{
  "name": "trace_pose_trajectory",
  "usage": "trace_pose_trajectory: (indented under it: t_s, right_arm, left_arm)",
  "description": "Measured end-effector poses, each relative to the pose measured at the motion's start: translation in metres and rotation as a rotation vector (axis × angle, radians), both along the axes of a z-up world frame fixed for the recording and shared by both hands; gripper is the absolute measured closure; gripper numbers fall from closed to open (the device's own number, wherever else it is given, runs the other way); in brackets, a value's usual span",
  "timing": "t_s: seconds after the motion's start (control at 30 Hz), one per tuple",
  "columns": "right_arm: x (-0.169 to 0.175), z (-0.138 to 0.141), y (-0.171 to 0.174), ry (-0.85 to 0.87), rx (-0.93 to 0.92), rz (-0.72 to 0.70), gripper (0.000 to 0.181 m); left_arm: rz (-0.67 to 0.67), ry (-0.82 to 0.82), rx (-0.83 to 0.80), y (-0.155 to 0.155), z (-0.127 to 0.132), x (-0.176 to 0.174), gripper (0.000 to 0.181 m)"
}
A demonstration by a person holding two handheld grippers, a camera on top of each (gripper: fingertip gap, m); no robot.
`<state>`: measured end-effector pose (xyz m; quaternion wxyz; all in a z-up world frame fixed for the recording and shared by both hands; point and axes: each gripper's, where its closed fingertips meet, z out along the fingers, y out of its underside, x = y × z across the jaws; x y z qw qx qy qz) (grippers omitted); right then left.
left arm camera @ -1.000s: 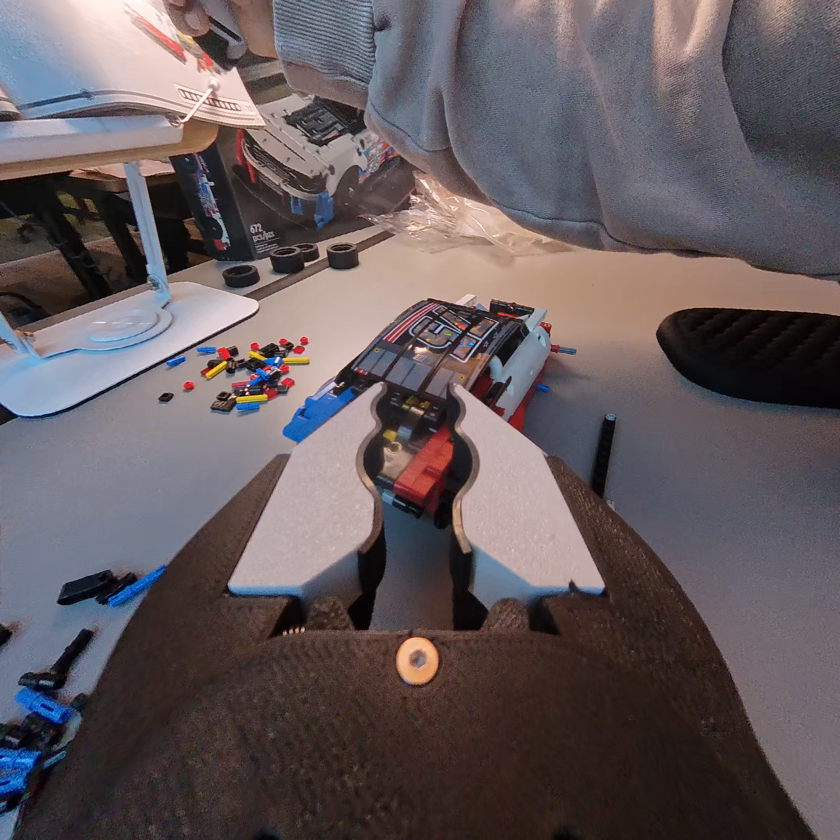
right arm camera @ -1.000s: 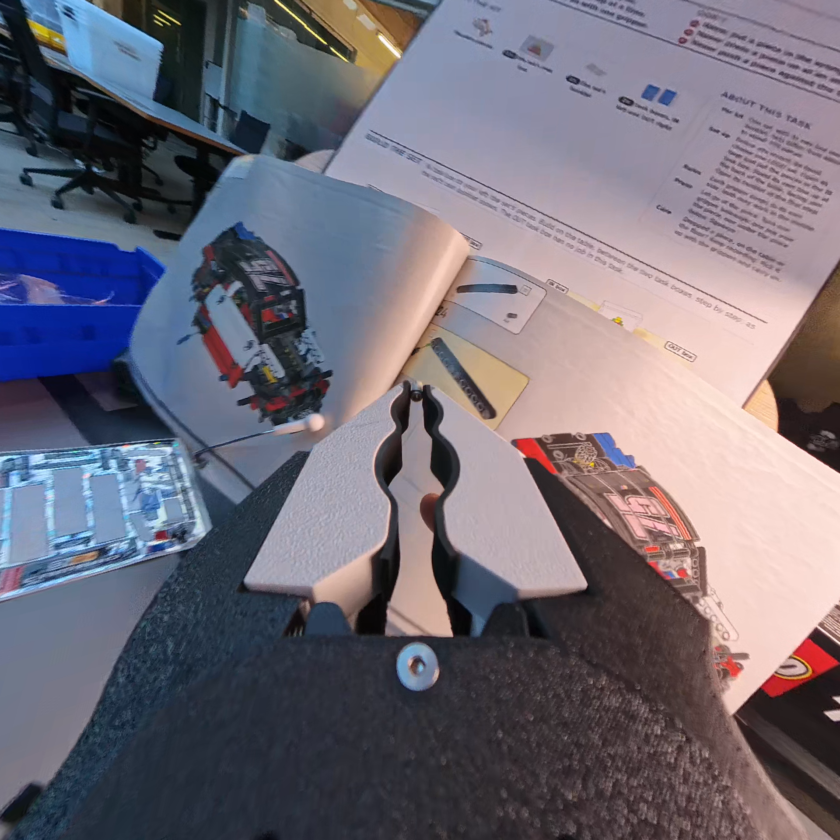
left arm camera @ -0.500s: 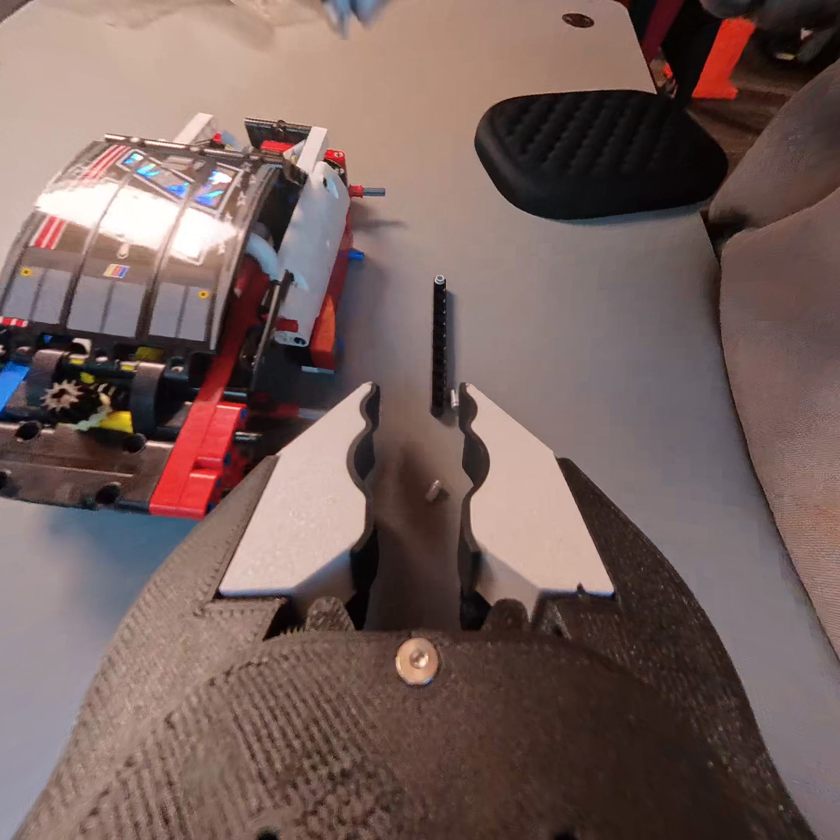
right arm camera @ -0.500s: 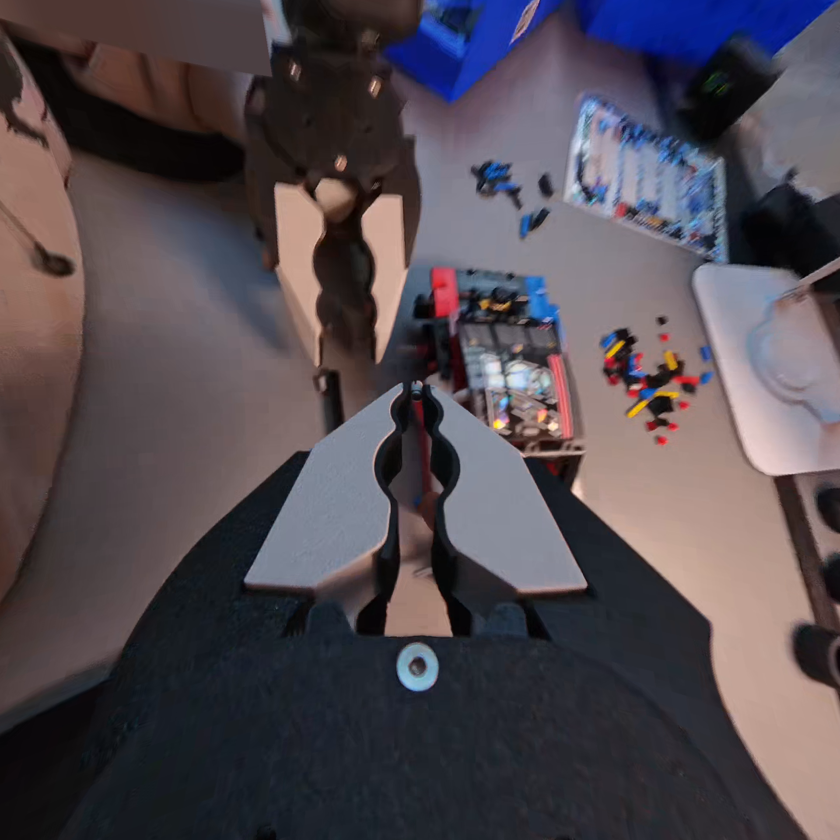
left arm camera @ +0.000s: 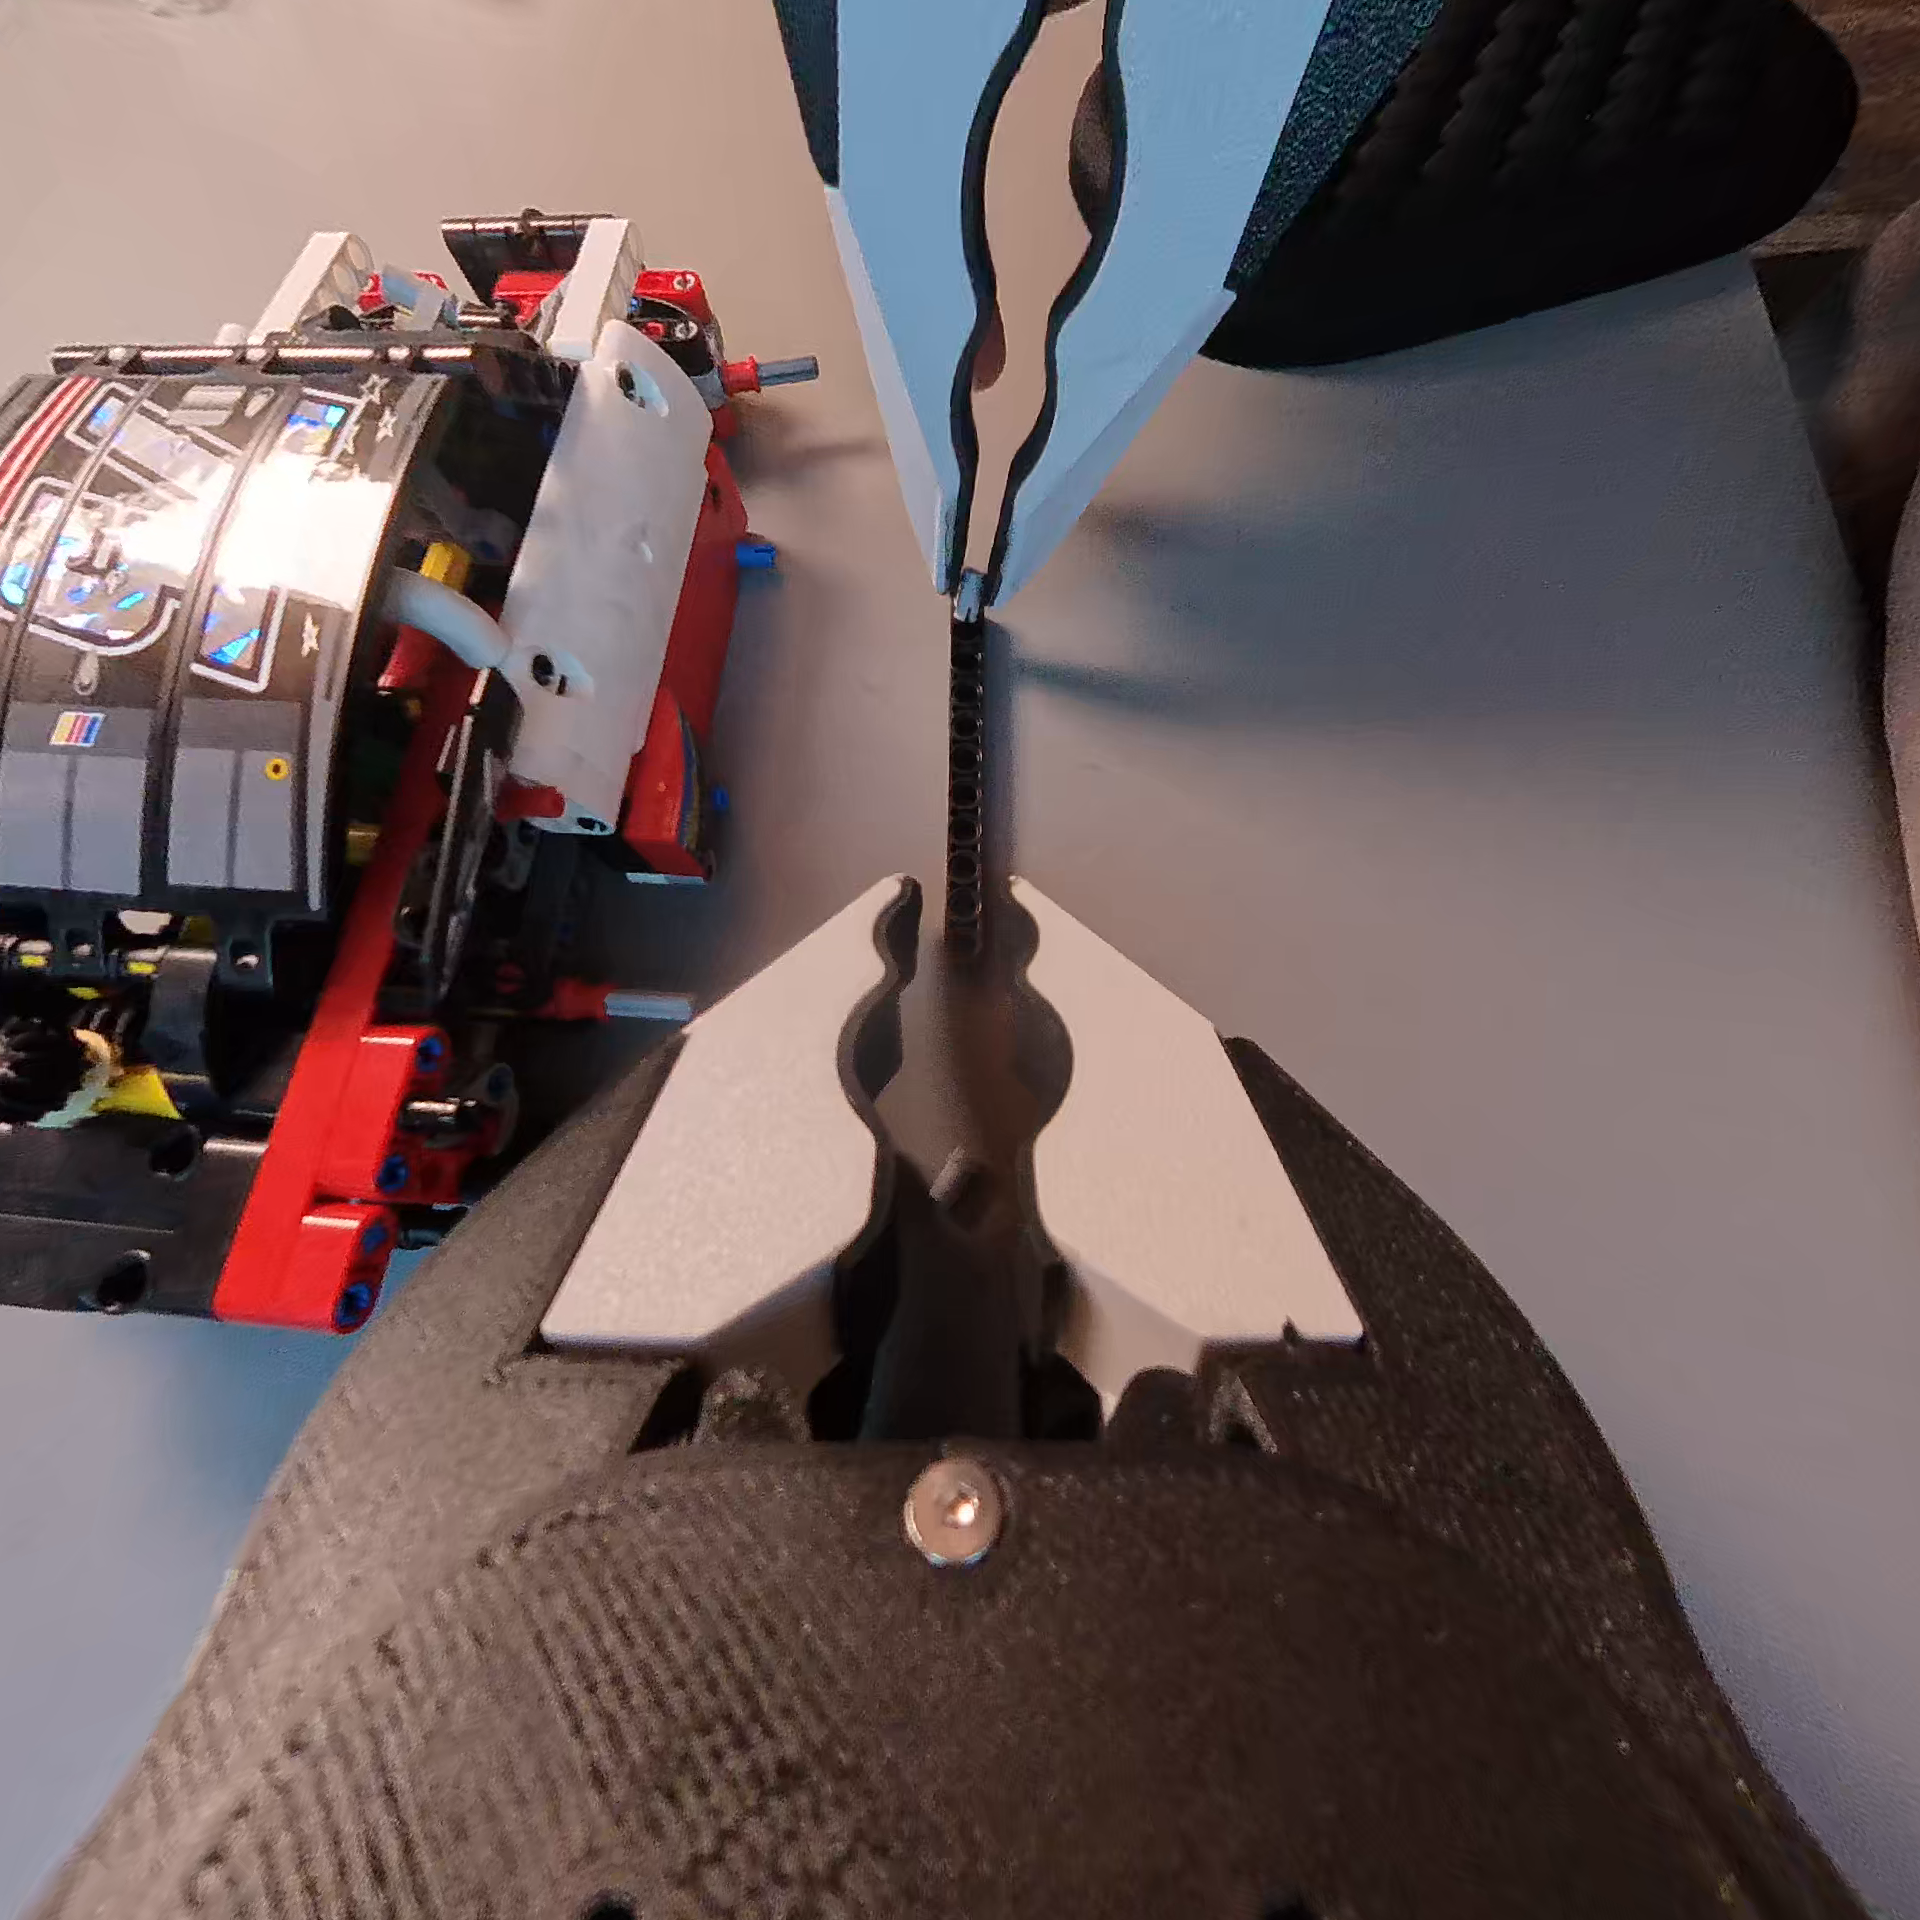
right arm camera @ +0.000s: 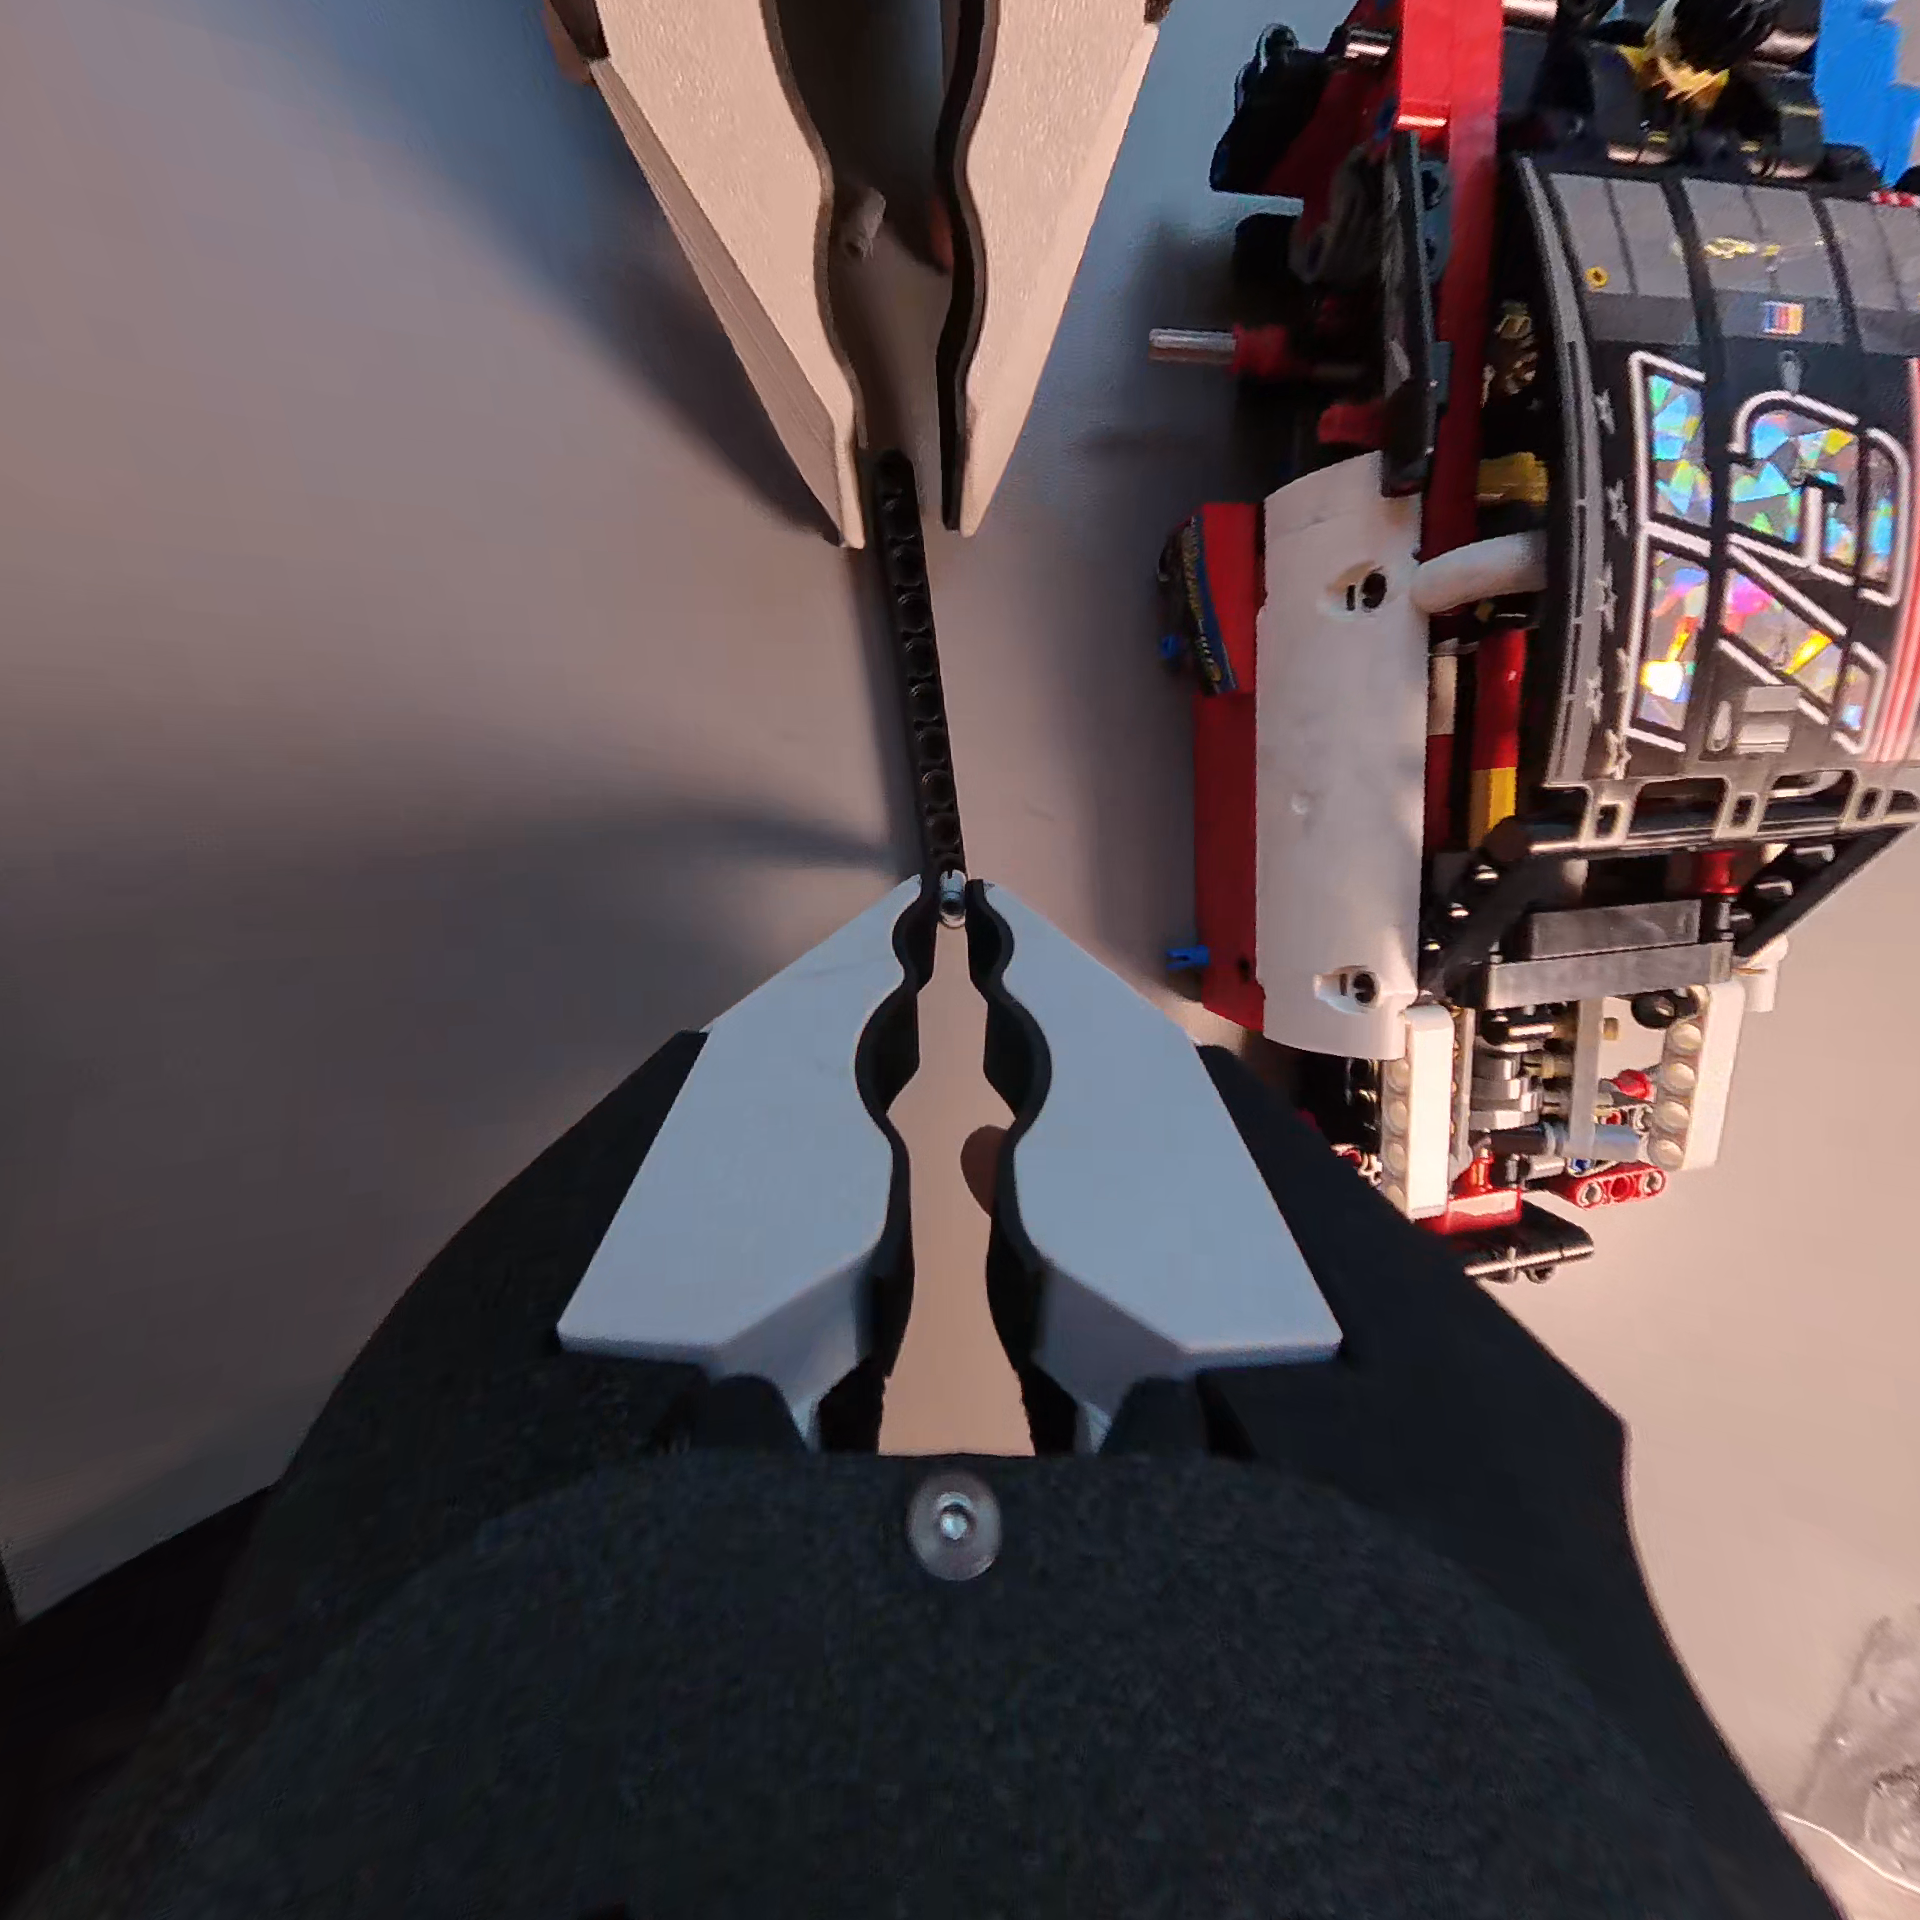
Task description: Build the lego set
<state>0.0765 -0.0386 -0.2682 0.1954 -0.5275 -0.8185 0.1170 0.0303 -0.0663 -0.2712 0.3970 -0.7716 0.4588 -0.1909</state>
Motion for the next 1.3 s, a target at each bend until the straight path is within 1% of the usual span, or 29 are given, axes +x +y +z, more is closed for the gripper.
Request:
trace_pose_trajectory:
  t_s: [0.03,0.27,0.5,0.73,0.9,1.07,1.2,1.3]
  right_arm:
    - [0.000,0.000,0.000,0.000,0.004,0.000,0.179]
    - [-0.007,0.006,-0.004,0.016,0.003,0.010,0.179]
    - [-0.007,-0.002,-0.004,-0.016,0.000,0.020,0.179]
    - [-0.015,0.004,-0.009,0.003,-0.018,0.038,0.179]
    - [-0.015,-0.003,-0.009,-0.027,-0.012,0.048,0.179]
    - [-0.021,0.003,-0.013,0.000,-0.025,0.059,0.179]
    - [-0.022,-0.003,-0.014,-0.028,-0.019,0.071,0.179]
    - [-0.024,0.000,-0.016,-0.021,-0.037,0.071,0.179]
  left_arm:
    - [0.000,0.003,0.004,0.000,0.000,0.000,0.171]
    - [-0.008,0.016,0.021,-0.002,-0.001,0.004,0.176]
    - [-0.007,0.020,0.027,-0.002,-0.001,0.004,0.176]
    - [-0.008,0.017,0.022,-0.003,-0.001,0.005,0.176]
    - [-0.009,0.017,0.022,-0.003,-0.001,0.005,0.176]
    - [-0.012,0.018,0.024,-0.004,-0.001,0.005,0.176]
    - [-0.012,0.021,0.027,-0.004,-0.001,0.005,0.176]
    - [-0.014,0.022,0.029,-0.004,-0.001,0.005,0.176]
